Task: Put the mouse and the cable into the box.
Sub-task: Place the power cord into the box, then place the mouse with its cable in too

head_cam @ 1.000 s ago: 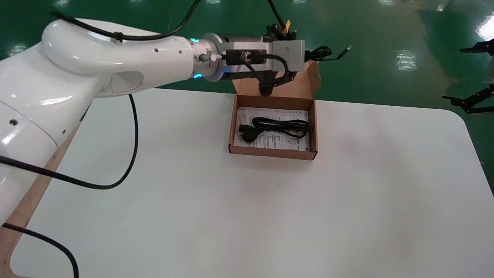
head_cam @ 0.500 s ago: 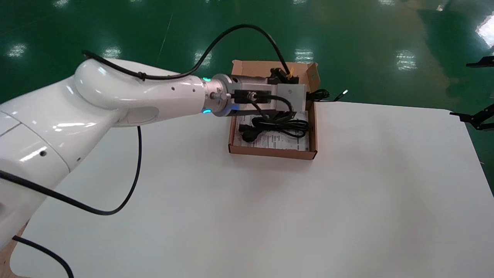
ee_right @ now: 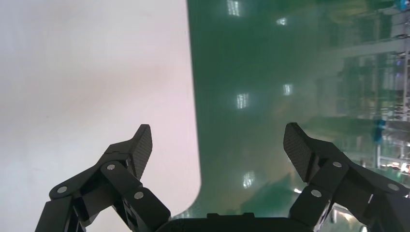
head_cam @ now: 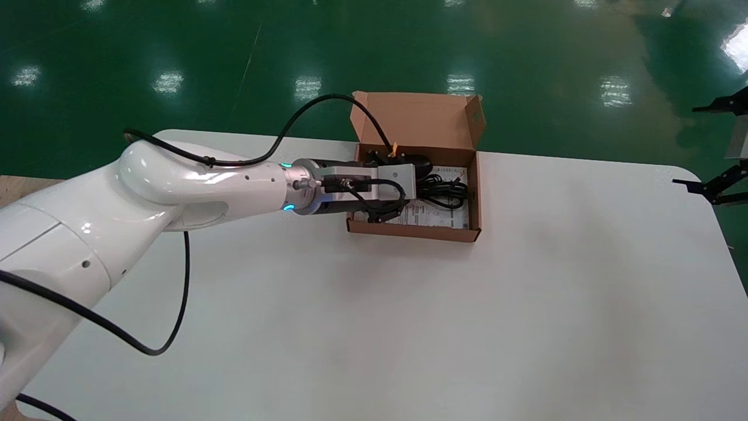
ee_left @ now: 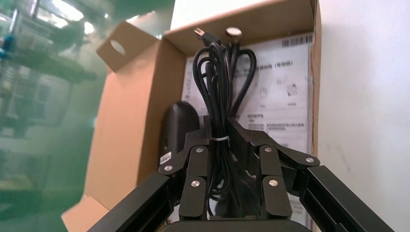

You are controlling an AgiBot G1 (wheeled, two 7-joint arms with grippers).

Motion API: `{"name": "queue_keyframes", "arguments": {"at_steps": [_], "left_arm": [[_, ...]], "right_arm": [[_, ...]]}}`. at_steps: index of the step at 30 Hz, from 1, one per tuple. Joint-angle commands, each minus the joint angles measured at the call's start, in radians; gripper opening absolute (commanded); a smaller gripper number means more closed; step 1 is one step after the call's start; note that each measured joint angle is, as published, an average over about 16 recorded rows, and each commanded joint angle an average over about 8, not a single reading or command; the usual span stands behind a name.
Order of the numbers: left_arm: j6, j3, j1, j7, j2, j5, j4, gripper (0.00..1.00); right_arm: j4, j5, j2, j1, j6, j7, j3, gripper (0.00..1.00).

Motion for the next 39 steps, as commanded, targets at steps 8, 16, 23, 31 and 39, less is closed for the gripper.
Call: {"name": "queue_keyframes", "arguments": {"at_steps": [8,16,23,31,39], "left_arm": [[0.002,0.035,0.003,-0.021,0.000,-0.015,0.017,0.85],[-0.004,0.055,-0.001,-0.027,0.000,-0.024,0.015,1.00],[0.012,0.038,0.011,-0.041,-0.015,-0.032,-0.001,1.00],[0.111,-0.092,0.081,-0.115,-0.103,-0.056,-0.095,1.00],[0.225,-0.242,0.162,-0.201,-0.203,-0.083,-0.204,1.00]], "right_arm": [[-0.003,-0.018,0.002,0.000,-0.002,0.006,-0.012,1.00],[-0.009,-0.021,0.011,0.001,-0.018,0.012,-0.015,1.00],[0.007,-0.007,0.015,-0.014,-0.029,0.032,-0.007,1.00],[0.157,0.089,0.033,-0.119,-0.061,0.163,0.043,1.00],[0.331,0.201,0.055,-0.241,-0.097,0.315,0.100,1.00]]}}
